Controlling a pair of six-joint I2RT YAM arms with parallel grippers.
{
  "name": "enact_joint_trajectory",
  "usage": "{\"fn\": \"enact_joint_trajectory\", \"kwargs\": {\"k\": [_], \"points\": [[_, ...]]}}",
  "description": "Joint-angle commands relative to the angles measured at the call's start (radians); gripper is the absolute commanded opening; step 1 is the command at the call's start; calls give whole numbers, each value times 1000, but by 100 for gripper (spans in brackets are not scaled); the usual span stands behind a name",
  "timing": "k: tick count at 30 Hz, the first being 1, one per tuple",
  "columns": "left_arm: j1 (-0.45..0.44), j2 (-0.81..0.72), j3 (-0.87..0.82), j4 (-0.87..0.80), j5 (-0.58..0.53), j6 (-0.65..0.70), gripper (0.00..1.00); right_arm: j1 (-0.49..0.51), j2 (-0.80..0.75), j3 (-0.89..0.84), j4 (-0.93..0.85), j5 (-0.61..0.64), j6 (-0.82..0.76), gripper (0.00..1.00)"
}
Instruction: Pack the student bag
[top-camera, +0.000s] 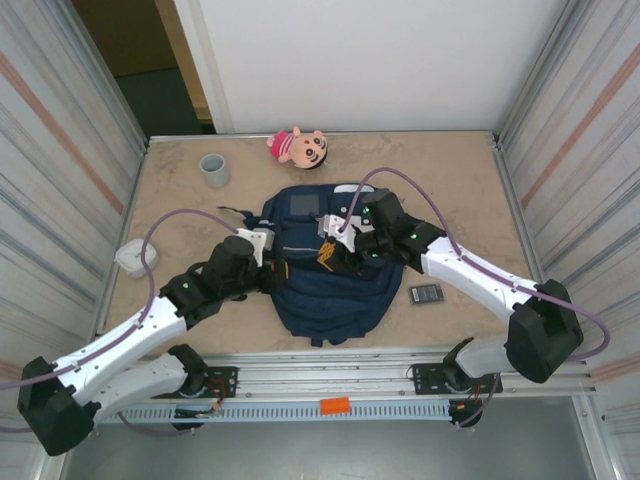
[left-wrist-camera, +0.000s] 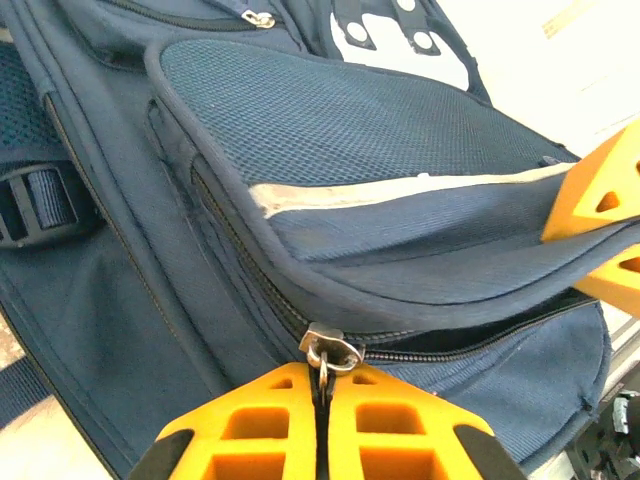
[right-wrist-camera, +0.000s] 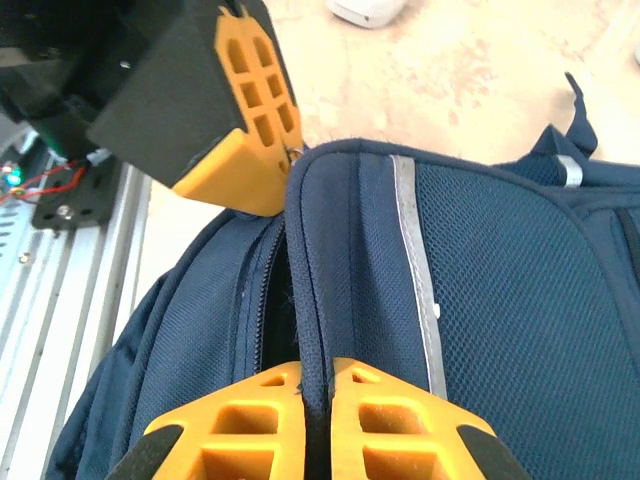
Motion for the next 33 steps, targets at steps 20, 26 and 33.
{"fn": "enact_joint_trajectory", "kwargs": {"k": [20,26,33], "points": [[133,46,-15,58,-59,227,11,-73,-45,127,-283,-253,-202,0],[146,53,-26,72,-133,248,5,-87,-56,129,-306,-321,-238,0],[165,52,29,78,-75,288,47,-91,-54,150,-344,-204,-244,0]]}}
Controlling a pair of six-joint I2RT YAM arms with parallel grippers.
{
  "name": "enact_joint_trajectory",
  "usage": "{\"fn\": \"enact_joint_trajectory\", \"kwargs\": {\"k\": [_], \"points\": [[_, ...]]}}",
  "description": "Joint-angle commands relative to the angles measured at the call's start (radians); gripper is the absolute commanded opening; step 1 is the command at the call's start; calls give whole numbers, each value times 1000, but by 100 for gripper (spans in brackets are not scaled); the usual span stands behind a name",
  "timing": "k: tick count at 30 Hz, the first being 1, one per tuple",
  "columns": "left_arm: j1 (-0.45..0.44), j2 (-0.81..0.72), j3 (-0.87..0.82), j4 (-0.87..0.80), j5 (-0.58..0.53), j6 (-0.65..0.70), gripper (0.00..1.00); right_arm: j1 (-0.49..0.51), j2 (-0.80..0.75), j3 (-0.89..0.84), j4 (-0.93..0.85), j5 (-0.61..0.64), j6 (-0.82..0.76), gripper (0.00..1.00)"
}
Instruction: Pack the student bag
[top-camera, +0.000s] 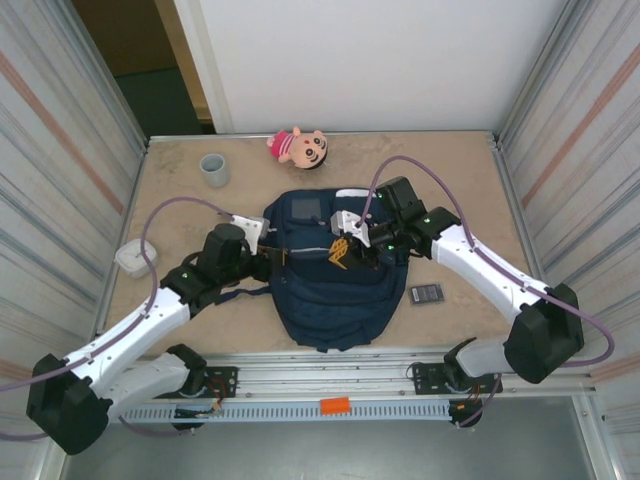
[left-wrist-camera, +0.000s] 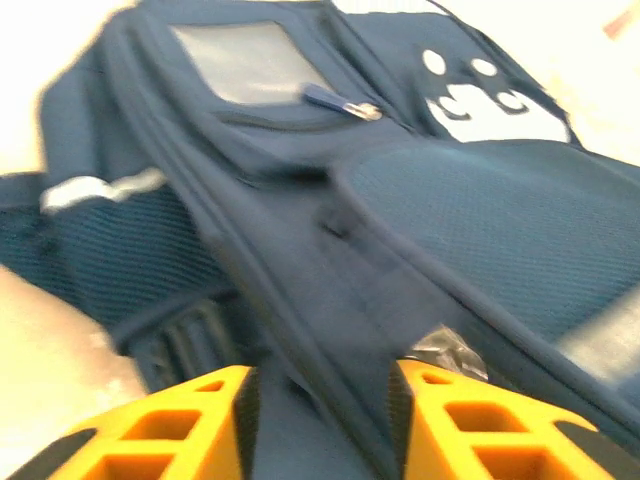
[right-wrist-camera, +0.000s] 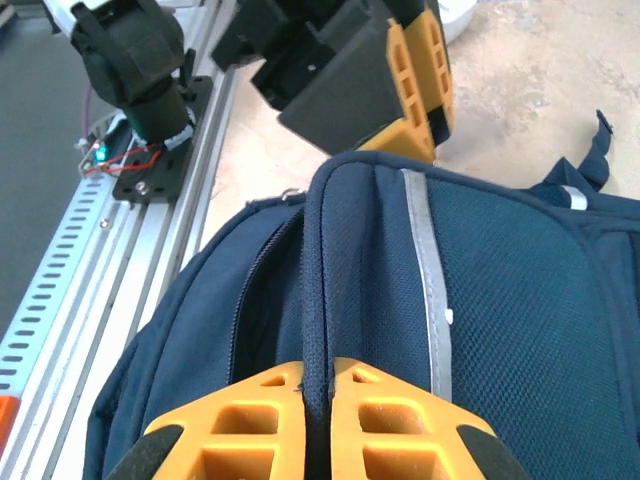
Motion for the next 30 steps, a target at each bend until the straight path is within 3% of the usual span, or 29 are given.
{"fn": "enact_joint_trajectory", "kwargs": {"k": [1,6,10,12,16,21,30], "points": [[16,-22,35,0,-44,61,52,-4,-48,45,-77,-45,-35,0],[16,-58,70,-25,102,212,70,-4,-33,56,-76,-78,-44,0],[13,-22,168,-102,300,345,73,-4,-19,64,-78,-94,-42,0],[1,10,211,-138,343,409,74,-6,-13,71,-75,-103,-38,0],[-74,54,260,-163,327,605,77,-7,5,83,-76,-113,-37,0],[-149,74,228,-61,311,832,79,-9,24,101,-75,-130,-35,0],[-171,200,225,110,239,859,66,-9,39,126,-75,-158,-20,0]]}}
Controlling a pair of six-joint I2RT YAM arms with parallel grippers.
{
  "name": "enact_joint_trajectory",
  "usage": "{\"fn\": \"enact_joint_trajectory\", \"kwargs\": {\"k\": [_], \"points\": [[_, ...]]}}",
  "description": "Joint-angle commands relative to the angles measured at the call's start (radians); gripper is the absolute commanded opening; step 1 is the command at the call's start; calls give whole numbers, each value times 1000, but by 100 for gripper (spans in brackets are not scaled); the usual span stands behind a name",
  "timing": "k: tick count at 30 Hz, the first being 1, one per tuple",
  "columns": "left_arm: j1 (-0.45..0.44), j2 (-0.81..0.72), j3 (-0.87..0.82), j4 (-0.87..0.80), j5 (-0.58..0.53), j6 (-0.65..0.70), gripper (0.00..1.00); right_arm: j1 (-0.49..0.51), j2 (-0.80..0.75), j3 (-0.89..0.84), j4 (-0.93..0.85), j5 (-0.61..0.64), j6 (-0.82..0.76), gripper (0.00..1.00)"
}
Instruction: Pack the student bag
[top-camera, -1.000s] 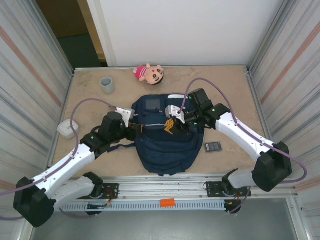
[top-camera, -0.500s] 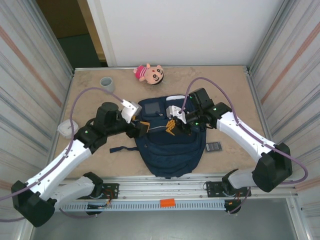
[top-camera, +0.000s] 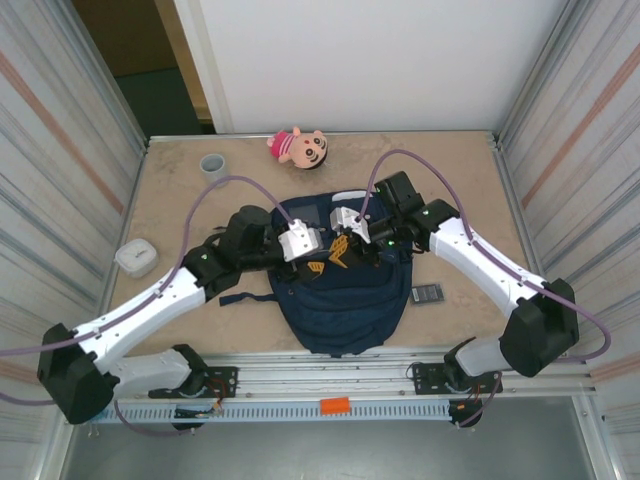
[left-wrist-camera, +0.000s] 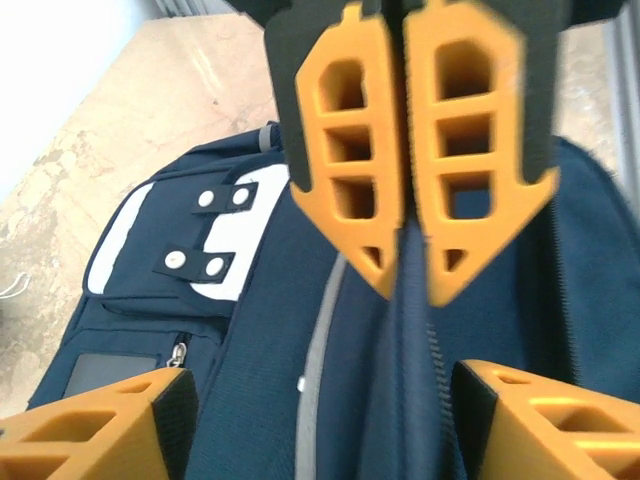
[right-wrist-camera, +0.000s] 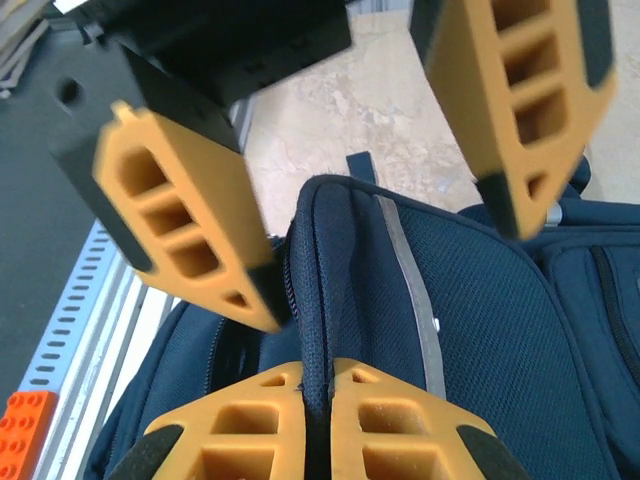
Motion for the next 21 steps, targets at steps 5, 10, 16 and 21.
{"fn": "enact_joint_trajectory", "kwargs": {"k": [5,10,16,21], "points": [[-21,42,-1,95,-20,50,27,-8,-6,62,12,-105,9,1],[-32,-12,-17,41,-81,5,6,-32,-18,53,48,-105,46,10],[-35,-110,-78,11,-114,-86,2,-44,-18,49,50,-75,59,17],[-35,-156,-97,-23,-197,-185,0,-87,-52,32,114,-69,205,38]]}}
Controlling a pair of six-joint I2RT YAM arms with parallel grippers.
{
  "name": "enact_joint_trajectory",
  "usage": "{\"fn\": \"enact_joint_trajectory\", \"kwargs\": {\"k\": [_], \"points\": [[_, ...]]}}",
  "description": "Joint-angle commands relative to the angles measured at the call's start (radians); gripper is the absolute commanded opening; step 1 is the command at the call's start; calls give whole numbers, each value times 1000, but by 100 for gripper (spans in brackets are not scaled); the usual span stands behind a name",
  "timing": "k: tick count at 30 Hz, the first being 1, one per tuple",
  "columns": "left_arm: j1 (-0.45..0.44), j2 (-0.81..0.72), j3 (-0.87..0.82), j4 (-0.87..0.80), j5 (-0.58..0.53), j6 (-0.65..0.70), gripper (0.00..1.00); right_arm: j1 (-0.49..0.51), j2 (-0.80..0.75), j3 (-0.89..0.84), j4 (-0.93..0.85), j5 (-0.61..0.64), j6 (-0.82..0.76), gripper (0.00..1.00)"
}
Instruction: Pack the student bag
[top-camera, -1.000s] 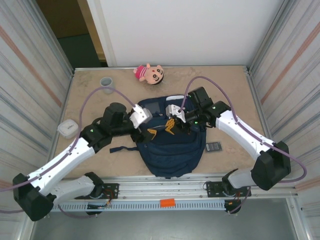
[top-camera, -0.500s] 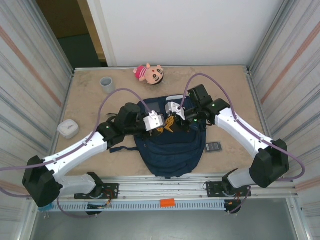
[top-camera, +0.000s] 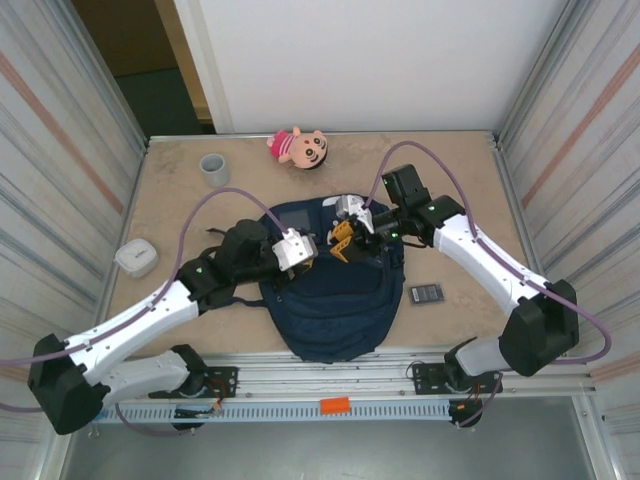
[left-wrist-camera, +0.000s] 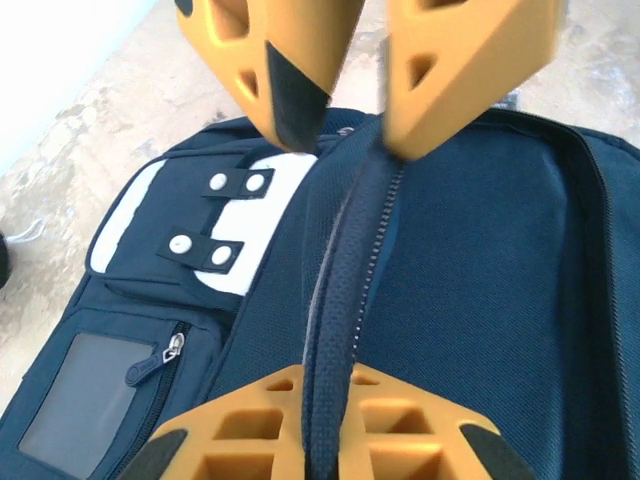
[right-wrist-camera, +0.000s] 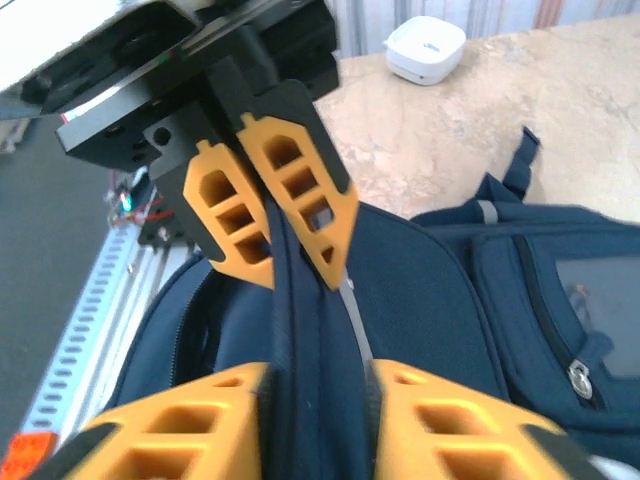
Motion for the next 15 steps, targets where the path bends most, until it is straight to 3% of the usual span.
{"fn": "enact_joint_trajectory", "kwargs": {"k": [1,5,15], "points": [[3,-55,-6,-22,-96,-108,0,-34,-58,10,77,3,161,41],[2,-85,-32,-25,-180,-177,0,-83,-101,4,94,54,386,50],[2,-108,-32,-51,-261,-286,0,-239,-265,-182,70,353,917,54]]}}
